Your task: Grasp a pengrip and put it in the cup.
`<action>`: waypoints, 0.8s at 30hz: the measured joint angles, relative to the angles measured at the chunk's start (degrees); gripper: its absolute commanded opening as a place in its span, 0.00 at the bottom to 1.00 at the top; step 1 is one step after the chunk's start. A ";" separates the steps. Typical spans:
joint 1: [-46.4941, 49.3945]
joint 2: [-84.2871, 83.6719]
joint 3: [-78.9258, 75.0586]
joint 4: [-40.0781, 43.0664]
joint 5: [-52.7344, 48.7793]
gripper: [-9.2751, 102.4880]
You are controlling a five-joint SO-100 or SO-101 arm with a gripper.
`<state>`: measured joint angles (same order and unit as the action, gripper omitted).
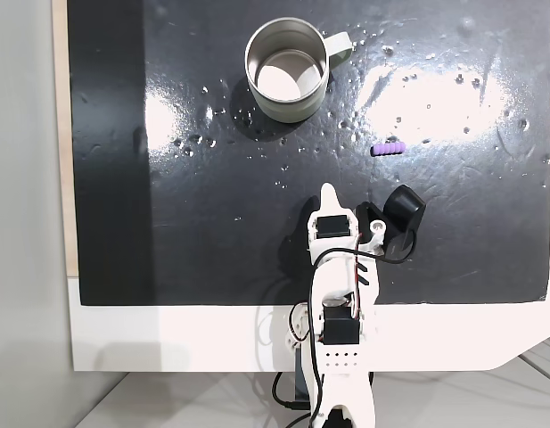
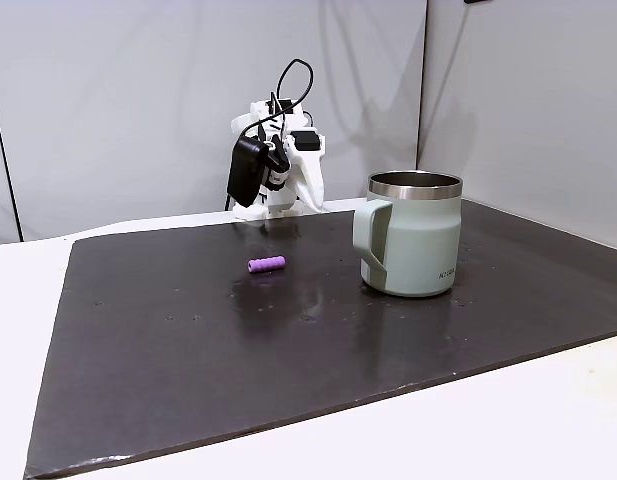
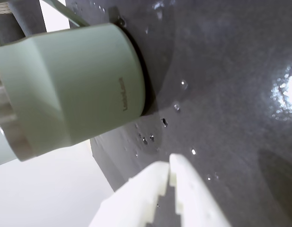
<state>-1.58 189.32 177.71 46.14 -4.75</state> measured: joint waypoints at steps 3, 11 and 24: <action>-0.18 0.00 0.00 0.00 -0.09 0.08; -0.53 0.00 0.00 0.00 -0.09 0.08; 0.79 0.00 -0.09 3.08 -0.44 0.08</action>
<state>-0.79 189.32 177.63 49.22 -5.19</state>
